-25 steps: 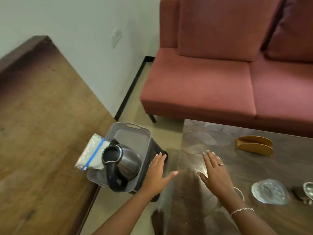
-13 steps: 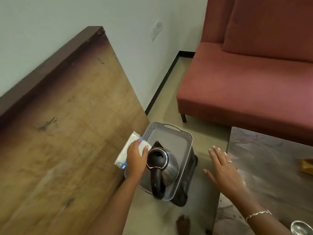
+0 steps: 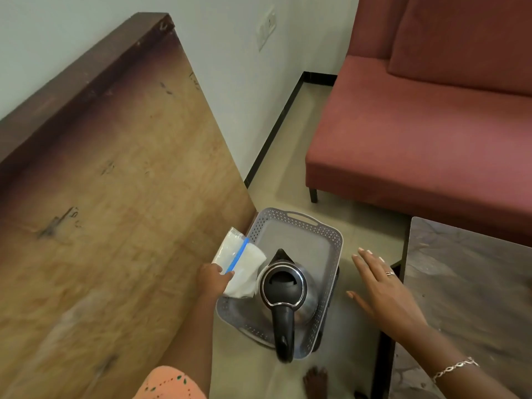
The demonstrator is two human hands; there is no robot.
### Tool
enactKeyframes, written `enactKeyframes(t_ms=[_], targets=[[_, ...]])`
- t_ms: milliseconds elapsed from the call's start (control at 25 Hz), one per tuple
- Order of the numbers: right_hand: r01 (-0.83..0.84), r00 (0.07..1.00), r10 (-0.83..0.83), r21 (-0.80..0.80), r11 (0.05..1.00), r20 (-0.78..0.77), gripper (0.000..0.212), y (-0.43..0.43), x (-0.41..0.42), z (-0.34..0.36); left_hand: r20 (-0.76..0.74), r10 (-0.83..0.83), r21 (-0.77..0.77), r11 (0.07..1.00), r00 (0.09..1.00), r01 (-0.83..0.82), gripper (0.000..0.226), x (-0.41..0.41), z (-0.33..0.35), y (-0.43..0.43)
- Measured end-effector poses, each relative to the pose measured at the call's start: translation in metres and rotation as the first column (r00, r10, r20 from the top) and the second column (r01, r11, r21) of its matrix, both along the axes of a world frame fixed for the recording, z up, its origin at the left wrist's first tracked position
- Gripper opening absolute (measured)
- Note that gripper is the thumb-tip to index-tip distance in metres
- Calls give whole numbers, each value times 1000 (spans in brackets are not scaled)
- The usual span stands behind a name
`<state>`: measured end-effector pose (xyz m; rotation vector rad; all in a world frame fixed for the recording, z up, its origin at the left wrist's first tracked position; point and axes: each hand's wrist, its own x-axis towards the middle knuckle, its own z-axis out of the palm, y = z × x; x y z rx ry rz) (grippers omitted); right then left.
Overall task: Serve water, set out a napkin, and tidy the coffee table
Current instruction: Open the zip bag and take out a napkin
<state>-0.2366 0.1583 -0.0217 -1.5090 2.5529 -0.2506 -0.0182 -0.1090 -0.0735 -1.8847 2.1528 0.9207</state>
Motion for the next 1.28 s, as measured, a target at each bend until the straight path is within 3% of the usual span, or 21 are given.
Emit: enactKeyframes(t_ms=[120,280,560,840,960,1120,1280], targets=[[-9,1000,9,-6,1000,-16,74,-4,0,2,-48,49,36,998,998,-47,46,-4,0,1],[-19,1000,19,5,1000,-2,74,-3,5,13,-219,82,40,996,972,-75,32,-13,12,12],[-77,991,87,-104,992,99,69,19,4,40,-423,-106,-149,988,900,46,19,-40,99,39],[-100,994,90,-169,981,-69,70,72,-7,72,-559,-349,-349,922,752,168,17,-86,233,115],[-115,987,76,-288,951,-143,70,101,-12,94,-615,-386,-278,922,687,269,16,-105,262,156],[-148,963,12,-490,859,-269,64,141,-19,116,-710,-298,-65,930,638,362,23,-129,275,222],[-235,914,-11,-550,801,-406,57,183,-26,122,-734,-329,31,858,595,512,30,-152,265,287]])
